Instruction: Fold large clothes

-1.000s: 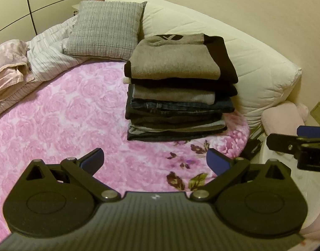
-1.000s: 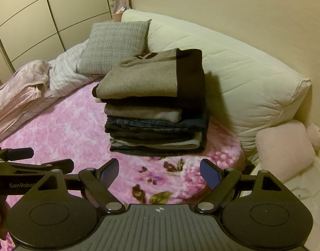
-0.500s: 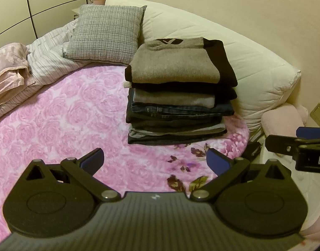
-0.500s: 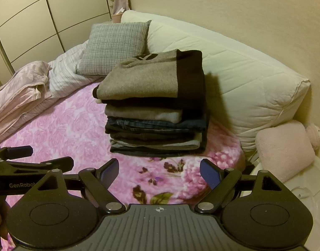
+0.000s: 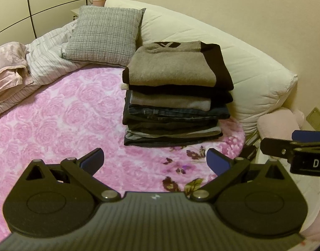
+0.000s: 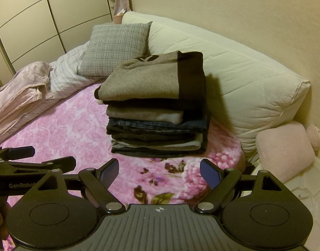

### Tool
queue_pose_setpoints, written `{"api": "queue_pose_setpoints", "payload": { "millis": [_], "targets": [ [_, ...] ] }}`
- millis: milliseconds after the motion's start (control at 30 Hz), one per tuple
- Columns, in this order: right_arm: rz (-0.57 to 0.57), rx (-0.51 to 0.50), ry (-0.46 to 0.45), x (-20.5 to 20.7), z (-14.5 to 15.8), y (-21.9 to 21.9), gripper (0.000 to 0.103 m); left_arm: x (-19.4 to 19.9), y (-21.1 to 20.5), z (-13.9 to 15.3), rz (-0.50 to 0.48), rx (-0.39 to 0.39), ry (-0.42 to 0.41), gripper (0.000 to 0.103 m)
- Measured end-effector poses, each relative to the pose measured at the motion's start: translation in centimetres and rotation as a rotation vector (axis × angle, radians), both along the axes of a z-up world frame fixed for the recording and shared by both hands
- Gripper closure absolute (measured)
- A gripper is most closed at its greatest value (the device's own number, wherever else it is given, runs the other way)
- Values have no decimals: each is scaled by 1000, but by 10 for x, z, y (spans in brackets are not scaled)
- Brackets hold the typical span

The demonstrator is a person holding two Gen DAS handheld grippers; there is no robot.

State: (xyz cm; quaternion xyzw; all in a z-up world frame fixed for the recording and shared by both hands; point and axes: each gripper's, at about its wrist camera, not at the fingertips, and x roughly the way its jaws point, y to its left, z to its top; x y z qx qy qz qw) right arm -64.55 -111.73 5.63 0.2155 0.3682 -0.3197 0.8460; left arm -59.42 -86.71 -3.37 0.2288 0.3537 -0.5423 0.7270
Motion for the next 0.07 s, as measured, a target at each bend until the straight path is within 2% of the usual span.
{"api": "queue_pose_setpoints", "payload": {
  "millis": [67],
  "targets": [
    [2, -1, 0, 0, 0, 0, 21, -1, 0, 1, 1, -2, 1, 1]
  ]
}}
